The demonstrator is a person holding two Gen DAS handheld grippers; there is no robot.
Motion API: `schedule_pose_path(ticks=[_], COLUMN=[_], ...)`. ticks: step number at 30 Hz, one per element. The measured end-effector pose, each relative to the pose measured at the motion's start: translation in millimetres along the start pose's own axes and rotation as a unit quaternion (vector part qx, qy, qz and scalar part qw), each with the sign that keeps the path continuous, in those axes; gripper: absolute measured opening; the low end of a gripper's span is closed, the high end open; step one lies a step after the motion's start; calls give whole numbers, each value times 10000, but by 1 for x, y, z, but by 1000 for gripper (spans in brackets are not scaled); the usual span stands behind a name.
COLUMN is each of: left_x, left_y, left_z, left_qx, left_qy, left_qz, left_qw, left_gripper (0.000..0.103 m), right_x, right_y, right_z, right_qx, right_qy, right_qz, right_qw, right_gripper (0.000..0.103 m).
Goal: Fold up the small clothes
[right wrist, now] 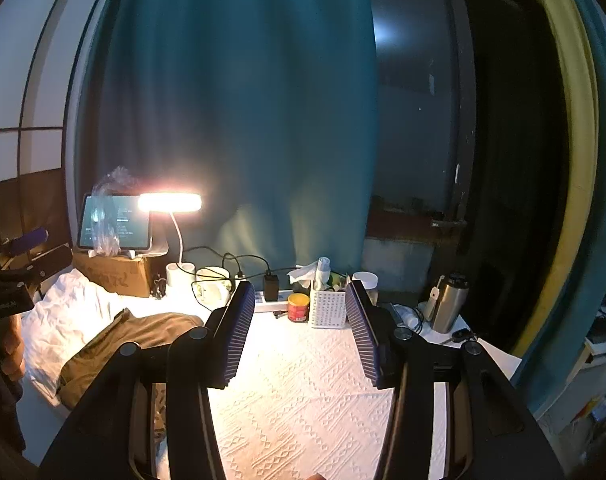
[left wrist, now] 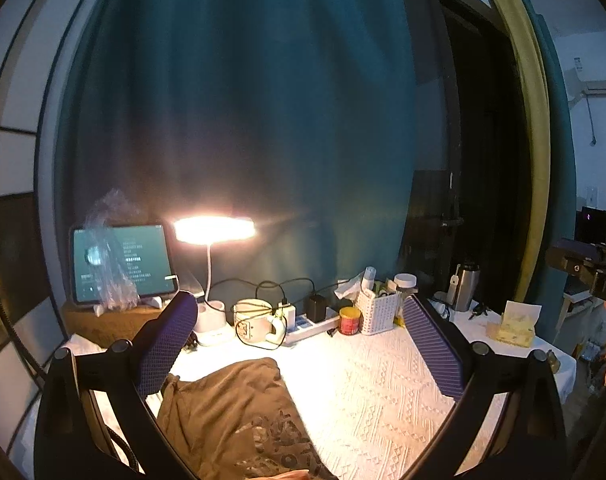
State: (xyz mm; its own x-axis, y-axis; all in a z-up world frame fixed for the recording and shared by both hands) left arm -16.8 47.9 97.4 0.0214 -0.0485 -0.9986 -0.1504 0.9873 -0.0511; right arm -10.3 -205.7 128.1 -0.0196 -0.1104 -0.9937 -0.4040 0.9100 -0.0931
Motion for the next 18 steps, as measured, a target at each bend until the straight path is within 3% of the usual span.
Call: schedule_pose_path(ticks=[6, 18], left_x=[14, 16], left_y=[2, 3], left_z=[11, 19], left_qx=[-25, -89], left_qy=[224, 296], left_qz=[-8, 1], left_qw=[9997, 9995], left_gripper=[101, 101], right_x=[10, 16], right_y=[-1, -8], right_z=[11, 24], right_qx=[-8, -14], right_qy=[148, 243], right_qz=[60, 112], right_qw=[9999, 9996], right_gripper=[50, 50])
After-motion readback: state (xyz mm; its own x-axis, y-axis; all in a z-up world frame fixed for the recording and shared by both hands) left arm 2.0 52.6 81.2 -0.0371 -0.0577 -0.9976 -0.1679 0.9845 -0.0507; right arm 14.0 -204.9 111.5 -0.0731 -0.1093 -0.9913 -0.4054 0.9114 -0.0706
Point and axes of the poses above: each gripper's, at about its wrist camera, not at the fingertips, and z roughly the way its jaws point, y to its left, x to its underside, the point moved 1 cm from there along z, roughly the way its jaws point, and after that the axes turned 10 degrees about -y, right-handed, at the moved point
